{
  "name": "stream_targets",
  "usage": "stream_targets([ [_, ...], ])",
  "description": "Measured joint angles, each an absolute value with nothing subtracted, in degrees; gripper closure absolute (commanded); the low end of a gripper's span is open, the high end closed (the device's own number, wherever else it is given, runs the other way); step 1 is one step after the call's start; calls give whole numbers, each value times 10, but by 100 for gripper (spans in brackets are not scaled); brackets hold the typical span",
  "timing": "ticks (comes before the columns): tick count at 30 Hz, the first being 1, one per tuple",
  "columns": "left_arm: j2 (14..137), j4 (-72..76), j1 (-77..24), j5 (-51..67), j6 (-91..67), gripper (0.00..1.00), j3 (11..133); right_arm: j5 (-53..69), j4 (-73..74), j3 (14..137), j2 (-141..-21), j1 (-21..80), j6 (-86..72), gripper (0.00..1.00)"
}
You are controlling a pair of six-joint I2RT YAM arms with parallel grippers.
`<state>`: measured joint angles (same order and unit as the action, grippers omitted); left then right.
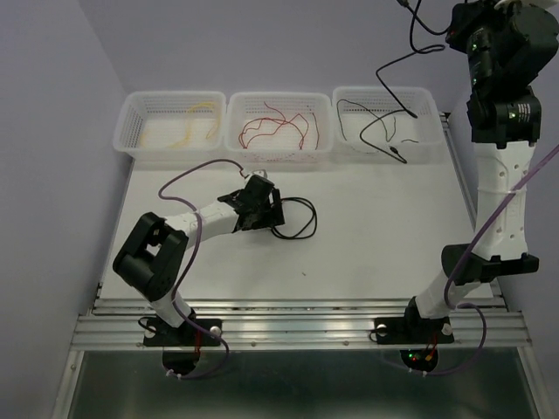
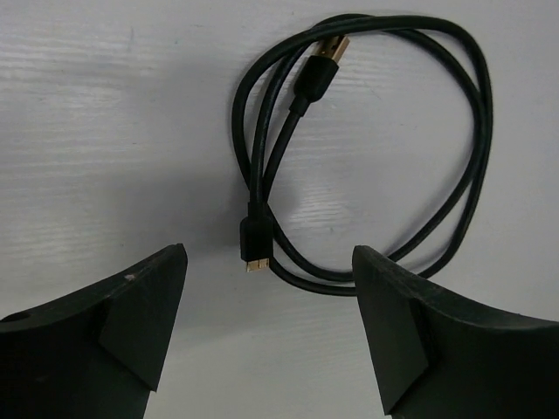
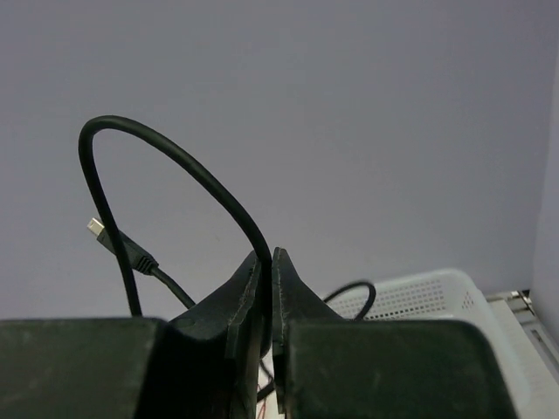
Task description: Untangle the cables
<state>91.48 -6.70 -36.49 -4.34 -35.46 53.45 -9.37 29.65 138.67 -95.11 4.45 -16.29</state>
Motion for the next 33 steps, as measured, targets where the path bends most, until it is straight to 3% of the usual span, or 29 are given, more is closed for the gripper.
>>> stream_targets([
  [3, 950, -65, -365, -44, -353, 20, 536, -92, 253, 1387, -959, 44, -163, 99],
  [7, 961, -59, -365, -45, -350, 39, 545, -111, 171, 1396, -997, 45, -157, 99],
  [10, 971, -54, -365, -45, -349, 49, 550, -122, 100, 1433, -1057, 44, -147, 99],
  [12, 982, -52, -365, -45, -349, 62, 550, -127, 53, 1435, -1082, 44, -144, 99],
  [13, 982, -51, -364, -44, -350, 62, 552, -130, 37, 1435, -1094, 44, -142, 99],
  [18, 990, -46, -363, -41, -348, 100, 555, -152, -62, 1450, -1153, 44, -128, 99],
  [33, 991, -43, -363, -40, -350, 100, 555, -168, -164, 1409, -1186, 10, -85, 99],
])
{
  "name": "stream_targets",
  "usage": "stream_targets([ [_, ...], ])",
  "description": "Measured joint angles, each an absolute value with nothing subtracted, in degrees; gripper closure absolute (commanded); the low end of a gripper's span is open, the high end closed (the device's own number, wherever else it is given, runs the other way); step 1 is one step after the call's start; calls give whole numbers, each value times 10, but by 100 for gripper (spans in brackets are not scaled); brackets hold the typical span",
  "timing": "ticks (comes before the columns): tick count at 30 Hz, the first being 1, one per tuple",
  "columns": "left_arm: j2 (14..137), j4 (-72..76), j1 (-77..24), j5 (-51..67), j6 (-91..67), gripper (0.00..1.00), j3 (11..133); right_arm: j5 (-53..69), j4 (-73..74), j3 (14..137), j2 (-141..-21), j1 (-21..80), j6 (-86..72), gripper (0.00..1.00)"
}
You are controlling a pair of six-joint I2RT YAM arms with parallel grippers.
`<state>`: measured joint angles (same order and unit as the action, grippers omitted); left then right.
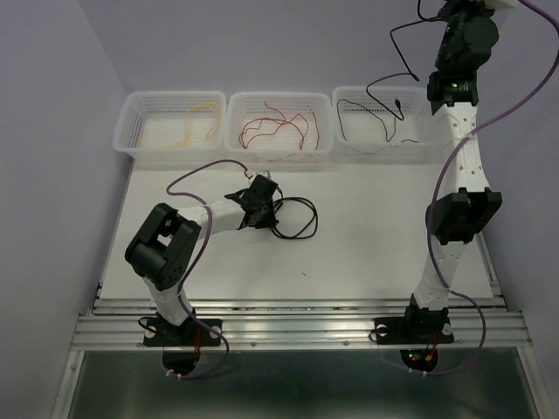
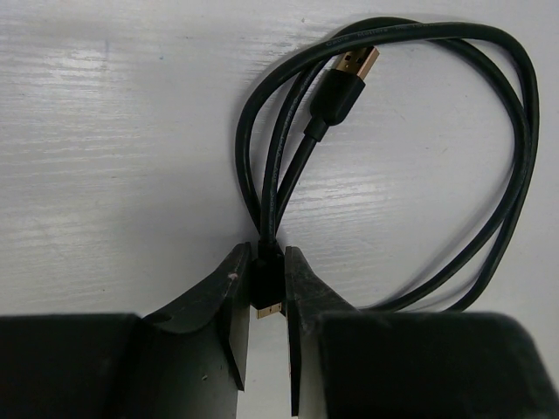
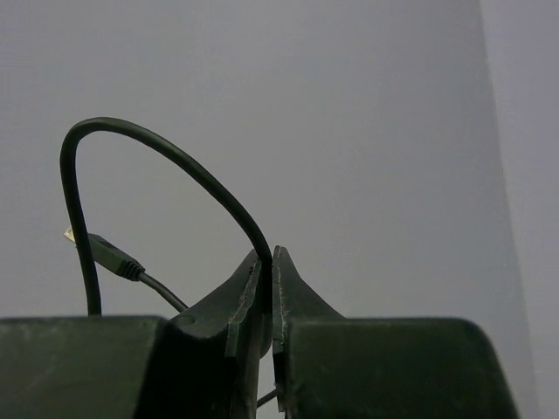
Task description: Untangle the cables
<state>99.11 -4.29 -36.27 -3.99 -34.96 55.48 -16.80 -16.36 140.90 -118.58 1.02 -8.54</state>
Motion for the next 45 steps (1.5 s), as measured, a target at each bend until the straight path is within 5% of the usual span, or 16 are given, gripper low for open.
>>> stream_targets([
  [12, 976, -46, -363, -42, -350, 100, 555, -172, -167, 1174, -1181, -17, -49, 99],
  [20, 934, -45, -363, -47, -350, 100, 550, -167, -239, 891, -1129, -22, -64, 93],
  [23, 924, -45, -363, -47, -350, 100, 548, -157, -241, 848, -1129, -22, -71, 83],
  [24, 920, -45, -363, -48, -350, 100, 548, -154, -237, 837, -1129, -22, -75, 59],
  [26, 914, -45, -363, -48, -351, 100, 547, -151, -229, 831, -1129, -22, -80, 38],
  [28, 901, -45, -363, -47, -352, 100, 544, -147, -219, 833, -1129, -22, -85, 1],
  [40, 754, -44, -363, -46, -355, 100, 536, -125, 65, 987, -1118, -22, -92, 0],
  [45, 705, -45, -363, -47, -354, 100, 529, -1, 122, 952, -1056, -22, -73, 0],
])
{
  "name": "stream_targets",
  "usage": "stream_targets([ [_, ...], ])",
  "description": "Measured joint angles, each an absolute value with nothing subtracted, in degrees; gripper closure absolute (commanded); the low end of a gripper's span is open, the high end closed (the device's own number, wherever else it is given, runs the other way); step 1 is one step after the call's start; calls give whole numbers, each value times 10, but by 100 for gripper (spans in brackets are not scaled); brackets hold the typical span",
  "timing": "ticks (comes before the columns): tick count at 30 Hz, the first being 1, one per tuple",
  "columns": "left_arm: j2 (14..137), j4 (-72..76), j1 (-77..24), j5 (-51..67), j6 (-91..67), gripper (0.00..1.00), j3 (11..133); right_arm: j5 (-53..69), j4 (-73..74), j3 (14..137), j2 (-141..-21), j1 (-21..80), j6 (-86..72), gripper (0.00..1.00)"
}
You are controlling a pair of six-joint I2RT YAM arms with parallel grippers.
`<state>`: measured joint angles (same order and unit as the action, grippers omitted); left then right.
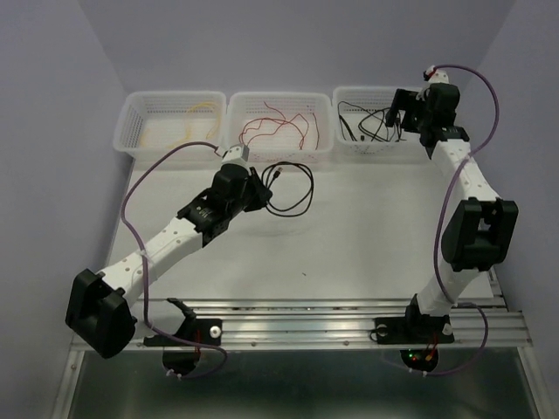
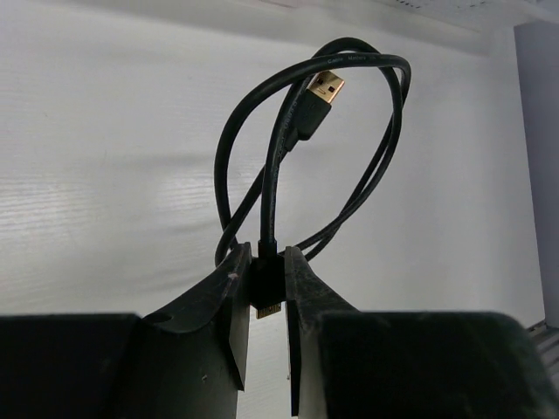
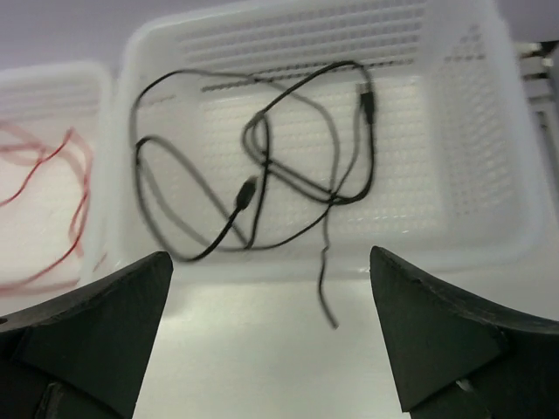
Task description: Untangle the cables
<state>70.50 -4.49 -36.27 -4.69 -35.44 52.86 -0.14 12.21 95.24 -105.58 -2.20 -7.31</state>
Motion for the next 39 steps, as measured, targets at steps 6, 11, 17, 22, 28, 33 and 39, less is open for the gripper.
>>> stream_targets([
  [6, 670, -46, -363, -48, -347, 100, 528, 253, 81, 798, -897, -18, -77, 0],
  [11, 647, -47, -362, -47, -334, 100, 528, 442, 33, 709, -839, 39, -48, 0],
  [17, 607, -47, -363, -28, -318, 100, 522, 502, 29, 653, -827, 214, -33, 0],
  [22, 571, -49, -362, -5, -306, 100, 512, 464, -2, 648, -832, 226, -65, 0],
  [28, 552, -50, -362, 13, -302, 100, 502, 456, -19, 655, -868, 224, -88, 0],
  [33, 553, -51, -362, 15, -302, 100, 499, 454, -25, 655, -870, 226, -91, 3],
  [39, 550, -49, -362, 35, -304, 100, 487, 485, -39, 655, -870, 228, -100, 32],
])
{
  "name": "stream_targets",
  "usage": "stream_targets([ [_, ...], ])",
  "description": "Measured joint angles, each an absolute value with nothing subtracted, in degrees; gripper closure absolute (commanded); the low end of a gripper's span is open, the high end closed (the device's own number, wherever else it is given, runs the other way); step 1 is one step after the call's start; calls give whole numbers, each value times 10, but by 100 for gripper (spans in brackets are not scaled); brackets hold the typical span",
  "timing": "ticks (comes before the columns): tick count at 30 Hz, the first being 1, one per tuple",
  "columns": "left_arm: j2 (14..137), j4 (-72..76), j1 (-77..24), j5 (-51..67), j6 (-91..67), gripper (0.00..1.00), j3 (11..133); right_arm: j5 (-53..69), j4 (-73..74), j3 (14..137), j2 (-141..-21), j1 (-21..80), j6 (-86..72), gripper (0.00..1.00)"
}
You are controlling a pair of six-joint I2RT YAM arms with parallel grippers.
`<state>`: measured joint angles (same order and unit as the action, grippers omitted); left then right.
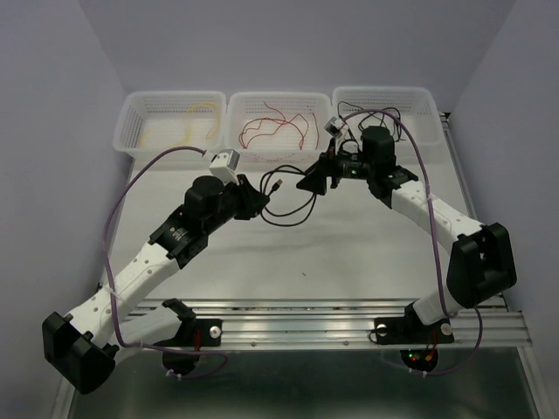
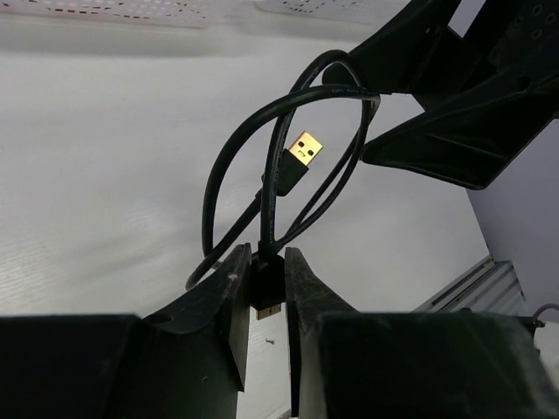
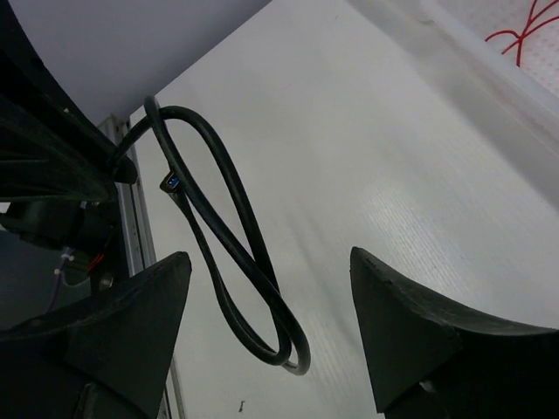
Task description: Untangle the cables
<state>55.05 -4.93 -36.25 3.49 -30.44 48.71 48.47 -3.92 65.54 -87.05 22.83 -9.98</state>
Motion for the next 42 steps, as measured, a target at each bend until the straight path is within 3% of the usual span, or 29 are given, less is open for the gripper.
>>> stream_targets([
  [5, 546, -38, -362, 55, -306, 100, 486, 504, -49, 655, -871, 237, -107, 69],
  [6, 546, -35, -362, 57, -306, 100, 486, 509, -49, 655, -871, 237, -104, 81],
  [7, 546, -30, -362, 60, -307, 100, 486, 512, -48, 655, -871, 238, -105, 99],
  [10, 546, -24, -362, 62, -308, 99, 485, 512, -46, 655, -871, 238, -105, 99],
  [11, 546, -24, -362, 60, -309, 77, 485, 507, -45, 656, -871, 238, -105, 99],
  [12, 546, -25, -362, 57, -310, 25, 485, 491, -40, 657, -871, 238, -105, 99],
  [13, 546, -29, -362, 53, -310, 2, 486, 474, -33, 659, -871, 238, -105, 99],
  [20, 569, -78, -362, -12, -327, 1, 505, 254, 62, 740, -871, 233, -106, 99],
  [26, 571, -114, -362, -70, -337, 1, 506, 48, 99, 879, -895, 150, -125, 99],
  [33, 572, -143, -362, -114, -346, 1, 506, -146, 102, 971, -995, 24, -154, 99],
  [38, 578, -151, -359, -125, -350, 1, 506, -220, 110, 1058, -1126, -7, -170, 98],
  [42, 587, -152, -356, -125, -354, 1, 506, -240, 126, 1146, -1246, -11, -183, 87],
])
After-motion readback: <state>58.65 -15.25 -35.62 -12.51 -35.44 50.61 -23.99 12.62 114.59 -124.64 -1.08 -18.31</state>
